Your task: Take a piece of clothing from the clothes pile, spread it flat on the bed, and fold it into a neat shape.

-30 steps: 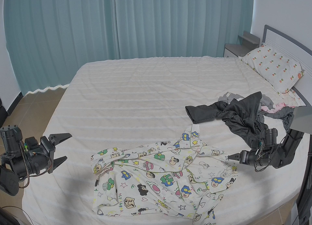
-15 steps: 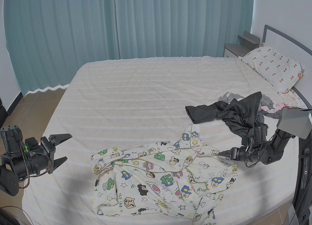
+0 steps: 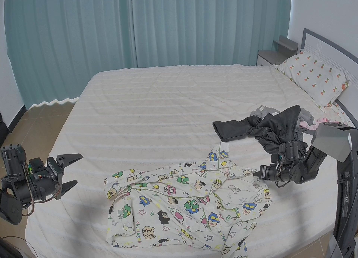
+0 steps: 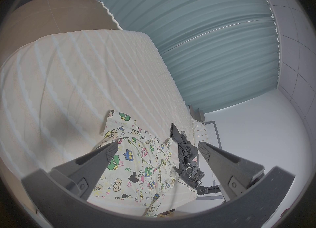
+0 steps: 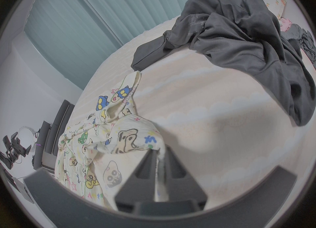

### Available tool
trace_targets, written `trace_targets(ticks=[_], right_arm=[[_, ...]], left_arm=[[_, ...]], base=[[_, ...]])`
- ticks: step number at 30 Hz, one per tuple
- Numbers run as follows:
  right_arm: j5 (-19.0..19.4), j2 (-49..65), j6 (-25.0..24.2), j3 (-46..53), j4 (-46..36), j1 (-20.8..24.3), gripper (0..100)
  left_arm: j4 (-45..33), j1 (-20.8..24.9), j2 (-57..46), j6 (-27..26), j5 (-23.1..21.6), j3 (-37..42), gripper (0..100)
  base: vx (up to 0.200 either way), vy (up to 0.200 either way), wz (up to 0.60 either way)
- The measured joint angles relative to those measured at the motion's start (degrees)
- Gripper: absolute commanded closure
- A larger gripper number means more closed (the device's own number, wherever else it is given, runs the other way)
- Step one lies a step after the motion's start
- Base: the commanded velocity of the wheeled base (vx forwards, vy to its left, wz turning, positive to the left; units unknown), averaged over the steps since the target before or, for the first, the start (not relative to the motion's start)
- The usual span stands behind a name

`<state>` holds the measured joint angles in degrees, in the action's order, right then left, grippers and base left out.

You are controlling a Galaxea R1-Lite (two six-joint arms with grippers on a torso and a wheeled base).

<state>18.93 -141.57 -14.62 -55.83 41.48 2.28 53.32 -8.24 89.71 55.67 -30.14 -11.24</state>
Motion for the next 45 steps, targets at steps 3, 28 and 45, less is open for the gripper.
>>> trace_targets(ticks=[3,28,45], right_arm=[[-1.91,-0.09,-0.76,-0.89,0.04,-0.63,100],[-8.73,-1.67,-8.31,-11.08,-0.29,-3.35,100],[-8.79,1.49,-11.06,-4.78,0.41,-3.95,0]], left_arm=[[0.00,0.00,0.04,0.00,0.00,0.00,0],[0.00,0.41,0.11,0.00,0.00,0.11,0],[-0.12,7.23,0.45,-0.44,-0.05,2.32,0]], base=[[0.000,0.000,0.00],[0.000,0.000,0.00],[0.000,0.000,0.00]])
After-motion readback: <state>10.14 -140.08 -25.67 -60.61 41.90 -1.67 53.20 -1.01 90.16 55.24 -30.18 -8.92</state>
